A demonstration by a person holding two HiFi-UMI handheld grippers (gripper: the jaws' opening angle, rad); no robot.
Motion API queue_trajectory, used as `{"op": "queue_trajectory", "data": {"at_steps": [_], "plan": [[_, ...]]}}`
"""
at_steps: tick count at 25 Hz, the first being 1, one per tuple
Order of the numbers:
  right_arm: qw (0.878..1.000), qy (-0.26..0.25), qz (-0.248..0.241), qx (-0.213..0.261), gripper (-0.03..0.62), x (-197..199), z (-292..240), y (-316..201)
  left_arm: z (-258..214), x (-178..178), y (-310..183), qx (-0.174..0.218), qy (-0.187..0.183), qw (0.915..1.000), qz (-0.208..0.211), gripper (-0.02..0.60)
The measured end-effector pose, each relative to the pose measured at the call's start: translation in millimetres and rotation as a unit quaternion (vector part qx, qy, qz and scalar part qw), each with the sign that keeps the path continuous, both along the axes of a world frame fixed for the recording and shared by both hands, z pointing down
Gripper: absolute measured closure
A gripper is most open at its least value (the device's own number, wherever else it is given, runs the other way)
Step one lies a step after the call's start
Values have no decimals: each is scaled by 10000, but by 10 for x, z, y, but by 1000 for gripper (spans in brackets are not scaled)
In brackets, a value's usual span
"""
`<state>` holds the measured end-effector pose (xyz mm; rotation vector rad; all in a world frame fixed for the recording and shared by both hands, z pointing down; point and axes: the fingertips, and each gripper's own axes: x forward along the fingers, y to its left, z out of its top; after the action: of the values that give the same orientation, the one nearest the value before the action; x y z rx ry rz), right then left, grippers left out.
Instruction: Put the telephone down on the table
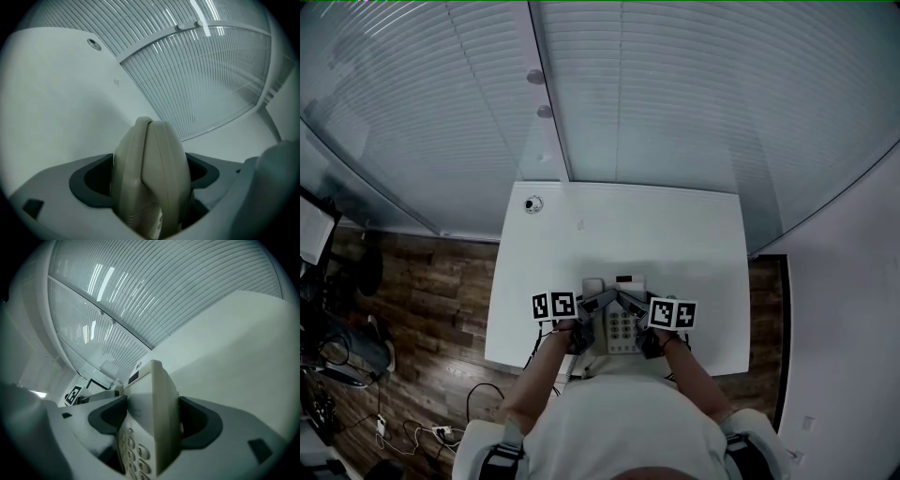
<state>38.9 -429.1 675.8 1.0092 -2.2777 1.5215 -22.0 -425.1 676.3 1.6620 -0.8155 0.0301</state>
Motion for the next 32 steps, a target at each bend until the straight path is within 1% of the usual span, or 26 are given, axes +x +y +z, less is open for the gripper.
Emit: {"op": "queue_trajectory", "data": {"at_steps": [4,10,17,22,29,31,32], "plan": [[10000,-32,-9,-69,253,0,65,0,51,-1,-2,-30,-49,10000,-15,136],[9999,-110,-56,-59,253,0,104,-11,74,-9,-10,80,-152,9998,-66,137],[9996,-257,-43,-126,252,12,138,-30,79,-3,-24,95,-251,9996,-60,137],[9995,-288,-54,-132,251,9,143,-17,73,-7,-7,124,-250,9996,-57,137],[9998,-142,-78,-119,252,36,154,1,79,7,7,169,-240,9995,-102,137],[9999,-50,-23,-159,251,41,169,0,73,-25,8,202,-362,9989,-229,137],[9998,24,28,-190,250,50,183,-3,74,-61,7,232,-488,9980,-334,137]]}}
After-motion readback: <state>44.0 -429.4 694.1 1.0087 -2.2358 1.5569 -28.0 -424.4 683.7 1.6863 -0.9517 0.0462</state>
